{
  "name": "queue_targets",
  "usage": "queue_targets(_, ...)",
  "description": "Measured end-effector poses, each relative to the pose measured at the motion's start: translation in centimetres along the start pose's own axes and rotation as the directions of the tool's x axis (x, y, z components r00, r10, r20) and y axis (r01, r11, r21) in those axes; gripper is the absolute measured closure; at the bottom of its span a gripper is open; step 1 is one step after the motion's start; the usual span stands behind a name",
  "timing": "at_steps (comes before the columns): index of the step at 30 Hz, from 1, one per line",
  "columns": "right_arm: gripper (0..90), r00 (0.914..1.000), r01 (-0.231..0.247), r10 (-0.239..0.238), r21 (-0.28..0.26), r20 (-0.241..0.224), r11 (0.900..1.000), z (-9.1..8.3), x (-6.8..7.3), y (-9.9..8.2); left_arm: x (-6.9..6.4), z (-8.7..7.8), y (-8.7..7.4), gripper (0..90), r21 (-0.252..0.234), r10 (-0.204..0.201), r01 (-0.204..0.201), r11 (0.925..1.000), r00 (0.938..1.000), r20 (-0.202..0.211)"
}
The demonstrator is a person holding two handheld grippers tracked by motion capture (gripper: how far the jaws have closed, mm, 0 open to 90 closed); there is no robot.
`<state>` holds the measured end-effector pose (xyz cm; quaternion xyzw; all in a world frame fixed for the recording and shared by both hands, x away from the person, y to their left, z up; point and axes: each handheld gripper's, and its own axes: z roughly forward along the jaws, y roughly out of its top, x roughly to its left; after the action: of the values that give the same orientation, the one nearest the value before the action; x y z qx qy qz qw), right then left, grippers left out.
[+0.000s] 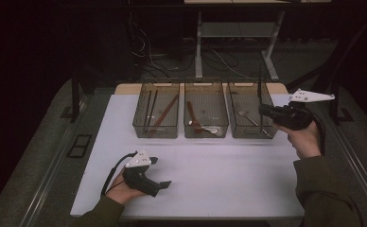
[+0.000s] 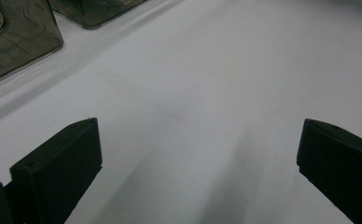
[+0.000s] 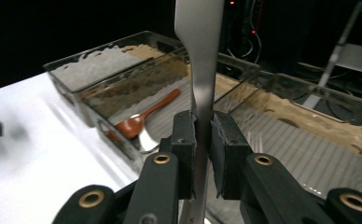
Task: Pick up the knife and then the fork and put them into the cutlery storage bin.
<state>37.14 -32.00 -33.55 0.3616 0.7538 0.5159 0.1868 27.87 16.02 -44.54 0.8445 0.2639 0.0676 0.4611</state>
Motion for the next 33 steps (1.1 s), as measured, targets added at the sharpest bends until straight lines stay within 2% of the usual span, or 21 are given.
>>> queue_targets(3,79.6,0.9997,-0.003,0.003,-0.003,0.025,1.0,0.1,-0.5,0.3,0.0,0.0,0.0,0.0,0.002,0.0,0.0,1.0,1.0,0.002)
queue_targets(8,79.7,0.9982,0.001,-0.003,0.025,0.06,0.9997,0.5,-1.2,1.1,0.0,0.0,0.0,0.0,0.001,-0.001,0.001,1.0,1.0,0.002)
queue_targets(20,79.6,0.9926,-0.012,0.004,0.059,0.121,0.9982,1.3,-3.0,2.2,0.0,0.0,0.0,0.0,0.003,0.0,0.0,1.0,1.0,0.002)
queue_targets(28,79.6,0.9865,-0.042,0.02,0.137,0.163,0.9897,3.0,-4.4,2.3,0.0,0.0,0.0,0.0,0.001,-0.001,0.001,1.0,1.0,0.002)
queue_targets(33,79.6,0.9825,-0.047,0.012,0.185,0.186,0.9815,4.0,-5.0,2.3,0.0,0.0,0.0,0.0,0.001,0.001,-0.001,1.0,1.0,0.003)
